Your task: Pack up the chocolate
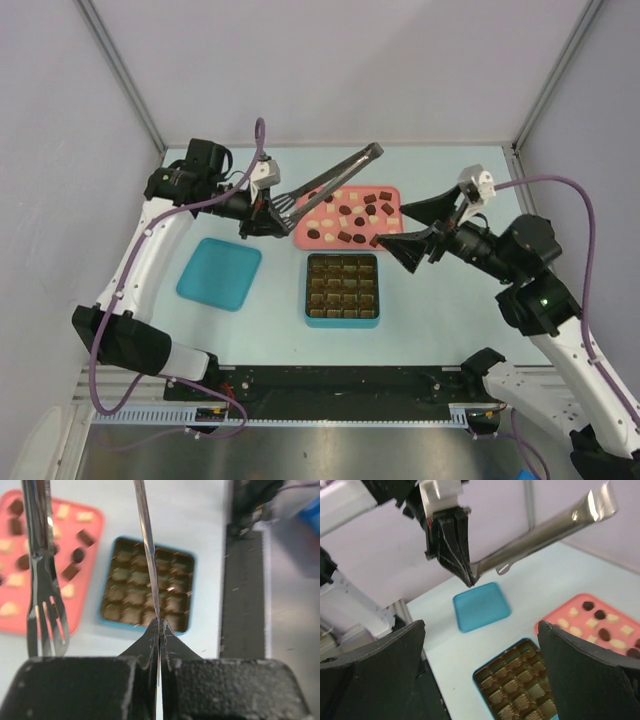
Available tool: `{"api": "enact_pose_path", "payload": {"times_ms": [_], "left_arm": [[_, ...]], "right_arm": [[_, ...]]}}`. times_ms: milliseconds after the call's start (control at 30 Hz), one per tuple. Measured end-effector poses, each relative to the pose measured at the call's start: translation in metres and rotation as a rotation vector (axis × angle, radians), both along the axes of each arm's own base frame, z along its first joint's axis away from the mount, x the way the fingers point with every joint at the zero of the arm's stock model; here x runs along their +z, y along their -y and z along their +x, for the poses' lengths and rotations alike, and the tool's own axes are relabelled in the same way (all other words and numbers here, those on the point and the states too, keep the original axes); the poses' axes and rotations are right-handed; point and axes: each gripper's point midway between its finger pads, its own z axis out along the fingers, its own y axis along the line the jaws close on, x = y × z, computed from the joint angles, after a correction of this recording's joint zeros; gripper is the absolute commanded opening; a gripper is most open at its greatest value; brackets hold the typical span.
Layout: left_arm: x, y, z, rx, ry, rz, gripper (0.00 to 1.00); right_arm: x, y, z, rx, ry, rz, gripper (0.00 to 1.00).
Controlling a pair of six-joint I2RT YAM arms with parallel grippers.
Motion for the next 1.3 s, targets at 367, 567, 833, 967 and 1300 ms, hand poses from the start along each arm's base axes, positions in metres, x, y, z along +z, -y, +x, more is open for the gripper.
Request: {"api": "enact_pose_path", "payload": {"times_ms": [367, 567, 833, 967, 1300], "left_arm": [[0.057, 0.015, -0.043, -0.156, -0.041, -0.206, 0.0], [0.059, 0.016, -0.048, -0.171, -0.041, -0.222, 0.0], [0.057, 0.021, -0.061, -0.204, -0.048, -0.222, 0.0], [0.052, 0.027, -0.079, -0.235, -0.091, -0.213, 0.0], [0.049, 0.03, -0.082, -0.214, -0.092, -0.202, 0.0]], "right_arm": [[-0.031, -0.054, -0.003, 0.264, -0.04, -0.025, 1.0], [-0.01, -0.067, 0.005, 0.309, 0.045, 0.046, 1.0], [-0.005, -0.084, 0.025, 0.34, 0.055, 0.11, 1.0], [-0.003, -0.09, 0.032, 0.356, 0.056, 0.143, 1.0], [0.001, -0.099, 0.035, 0.399, 0.056, 0.189, 0.96]]}}
